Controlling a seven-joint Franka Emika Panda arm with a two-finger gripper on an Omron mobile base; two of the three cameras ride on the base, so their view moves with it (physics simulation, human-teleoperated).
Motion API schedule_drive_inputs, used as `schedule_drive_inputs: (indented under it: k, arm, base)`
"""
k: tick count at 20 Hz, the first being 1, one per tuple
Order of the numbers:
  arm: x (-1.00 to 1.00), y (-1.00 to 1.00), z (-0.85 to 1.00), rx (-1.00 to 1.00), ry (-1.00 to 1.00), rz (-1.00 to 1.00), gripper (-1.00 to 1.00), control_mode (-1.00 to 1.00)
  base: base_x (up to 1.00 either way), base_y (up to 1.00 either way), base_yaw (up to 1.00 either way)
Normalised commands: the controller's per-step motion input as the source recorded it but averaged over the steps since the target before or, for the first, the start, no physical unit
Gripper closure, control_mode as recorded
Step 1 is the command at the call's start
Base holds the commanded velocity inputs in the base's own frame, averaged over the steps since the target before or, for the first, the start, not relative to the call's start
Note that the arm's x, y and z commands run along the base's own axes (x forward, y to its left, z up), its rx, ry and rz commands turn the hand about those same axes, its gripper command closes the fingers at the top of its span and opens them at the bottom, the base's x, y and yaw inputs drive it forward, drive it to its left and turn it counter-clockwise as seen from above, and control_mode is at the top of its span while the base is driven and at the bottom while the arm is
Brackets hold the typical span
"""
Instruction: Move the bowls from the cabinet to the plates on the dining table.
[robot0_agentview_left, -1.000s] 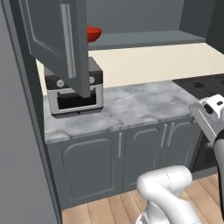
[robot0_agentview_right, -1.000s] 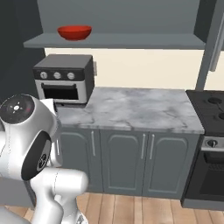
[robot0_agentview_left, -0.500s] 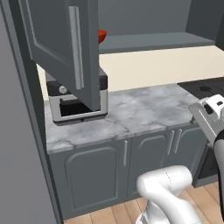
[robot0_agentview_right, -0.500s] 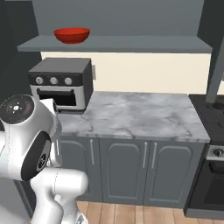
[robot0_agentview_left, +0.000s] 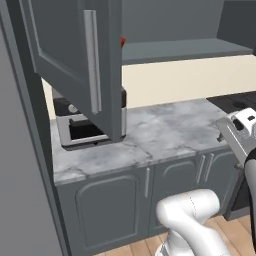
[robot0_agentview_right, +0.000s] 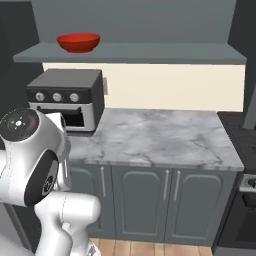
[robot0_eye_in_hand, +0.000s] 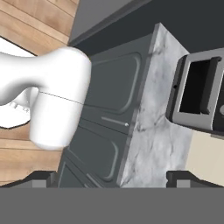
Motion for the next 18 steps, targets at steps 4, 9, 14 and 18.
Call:
schedule_drive_inputs:
  k: [4, 9, 14, 18]
  arm:
    - [0.0, 0.0, 0.0, 0.0, 0.0, 0.0, -1.0, 1.0]
    - [0.0, 0.0, 0.0, 0.0, 0.0, 0.0, -1.0, 1.0]
    - [0.0, 0.0, 0.0, 0.0, 0.0, 0.0, -1.0, 1.0]
    - [0.0, 0.0, 0.0, 0.0, 0.0, 0.0, -1.0, 1.0]
  base:
    - [0.34, 0.07, 0.0]
    - [0.33, 0.07, 0.0]
    - [0.3, 0.11, 0.0]
    - [0.32, 0.11, 0.0]
